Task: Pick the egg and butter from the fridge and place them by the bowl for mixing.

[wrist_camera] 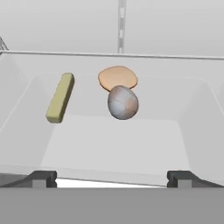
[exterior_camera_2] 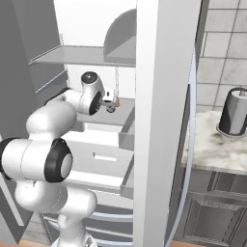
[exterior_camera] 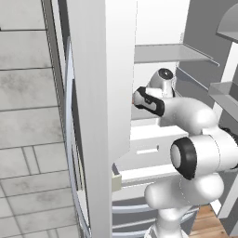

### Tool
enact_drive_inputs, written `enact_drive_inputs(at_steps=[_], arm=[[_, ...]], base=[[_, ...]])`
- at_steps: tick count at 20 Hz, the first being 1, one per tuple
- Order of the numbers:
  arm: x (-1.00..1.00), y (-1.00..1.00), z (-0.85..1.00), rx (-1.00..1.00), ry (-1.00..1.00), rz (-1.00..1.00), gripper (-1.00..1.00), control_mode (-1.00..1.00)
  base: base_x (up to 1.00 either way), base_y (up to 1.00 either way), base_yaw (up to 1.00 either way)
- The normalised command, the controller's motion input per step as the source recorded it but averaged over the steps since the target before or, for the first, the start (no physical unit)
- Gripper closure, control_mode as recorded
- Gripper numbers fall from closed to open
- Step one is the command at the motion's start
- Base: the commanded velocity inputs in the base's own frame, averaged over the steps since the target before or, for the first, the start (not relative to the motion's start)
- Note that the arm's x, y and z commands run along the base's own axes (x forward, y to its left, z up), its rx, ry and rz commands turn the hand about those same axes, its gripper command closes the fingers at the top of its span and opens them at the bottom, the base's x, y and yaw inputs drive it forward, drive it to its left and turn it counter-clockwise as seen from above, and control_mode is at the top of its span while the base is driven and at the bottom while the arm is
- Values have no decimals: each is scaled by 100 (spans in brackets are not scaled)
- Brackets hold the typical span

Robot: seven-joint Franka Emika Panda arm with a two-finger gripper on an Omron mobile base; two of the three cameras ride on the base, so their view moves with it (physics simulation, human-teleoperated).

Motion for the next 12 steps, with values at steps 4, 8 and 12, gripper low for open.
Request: enact_drive_inputs(at_steps=[4,8,12], arm=[[35,0,-17,0,1,0,-100,-100],[32,0,-30,0,1,0,-100,-100],[24,0,-29,0,0,0,-100,-100]], base=[[0,0,0],[0,0,0],[0,0,0]])
